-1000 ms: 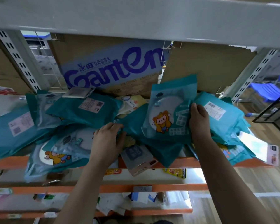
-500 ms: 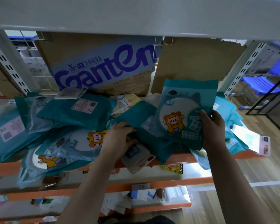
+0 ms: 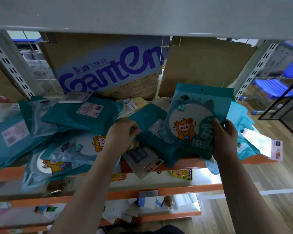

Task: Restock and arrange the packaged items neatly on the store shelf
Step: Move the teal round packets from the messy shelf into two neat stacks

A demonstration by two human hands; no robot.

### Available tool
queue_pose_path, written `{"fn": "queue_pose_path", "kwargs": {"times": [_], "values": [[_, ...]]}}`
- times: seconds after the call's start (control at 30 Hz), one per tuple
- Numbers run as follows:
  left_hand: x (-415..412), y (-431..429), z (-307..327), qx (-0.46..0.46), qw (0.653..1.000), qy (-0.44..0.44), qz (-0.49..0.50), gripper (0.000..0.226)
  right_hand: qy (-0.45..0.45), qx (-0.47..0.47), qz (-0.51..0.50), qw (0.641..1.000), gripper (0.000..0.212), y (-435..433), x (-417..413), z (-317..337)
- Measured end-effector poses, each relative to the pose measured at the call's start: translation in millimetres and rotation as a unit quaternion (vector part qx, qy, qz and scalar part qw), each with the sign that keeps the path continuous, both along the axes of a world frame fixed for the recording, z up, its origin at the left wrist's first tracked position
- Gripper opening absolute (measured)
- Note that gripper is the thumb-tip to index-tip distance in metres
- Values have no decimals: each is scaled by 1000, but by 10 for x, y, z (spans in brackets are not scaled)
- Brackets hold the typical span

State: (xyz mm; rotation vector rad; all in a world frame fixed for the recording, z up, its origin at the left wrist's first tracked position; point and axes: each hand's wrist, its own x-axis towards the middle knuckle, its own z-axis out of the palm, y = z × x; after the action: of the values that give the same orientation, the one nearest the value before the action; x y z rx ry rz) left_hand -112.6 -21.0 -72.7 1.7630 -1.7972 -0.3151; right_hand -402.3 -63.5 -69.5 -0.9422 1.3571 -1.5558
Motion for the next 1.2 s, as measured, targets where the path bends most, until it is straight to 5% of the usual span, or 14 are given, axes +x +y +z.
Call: {"fn": "queue_pose_path", "kwargs": {"times": [0.2, 0.4, 0.63, 0.83, 1.0, 1.2], "values": [[-61, 21, -157, 76, 995, -24, -56, 26, -2, 0, 2, 1000, 11, 15, 15, -4], [-149, -21, -161, 5, 998, -55, -38, 4, 0, 7, -1, 1000, 20, 35, 29, -20], [222, 40, 267, -117, 986, 123, -5, 16, -22, 3, 6, 1000, 14, 36, 27, 19], [576, 167, 817, -250, 965, 63, -43, 11, -20, -2, 35, 999, 23, 42, 161, 0], [570, 84, 868, -214, 975, 18, -57, 13, -49, 10, 37, 998, 14, 74, 235, 7], [199, -91, 505, -167, 977, 105, -82, 29, -93, 27, -4, 995, 12, 99, 158, 40]]}}
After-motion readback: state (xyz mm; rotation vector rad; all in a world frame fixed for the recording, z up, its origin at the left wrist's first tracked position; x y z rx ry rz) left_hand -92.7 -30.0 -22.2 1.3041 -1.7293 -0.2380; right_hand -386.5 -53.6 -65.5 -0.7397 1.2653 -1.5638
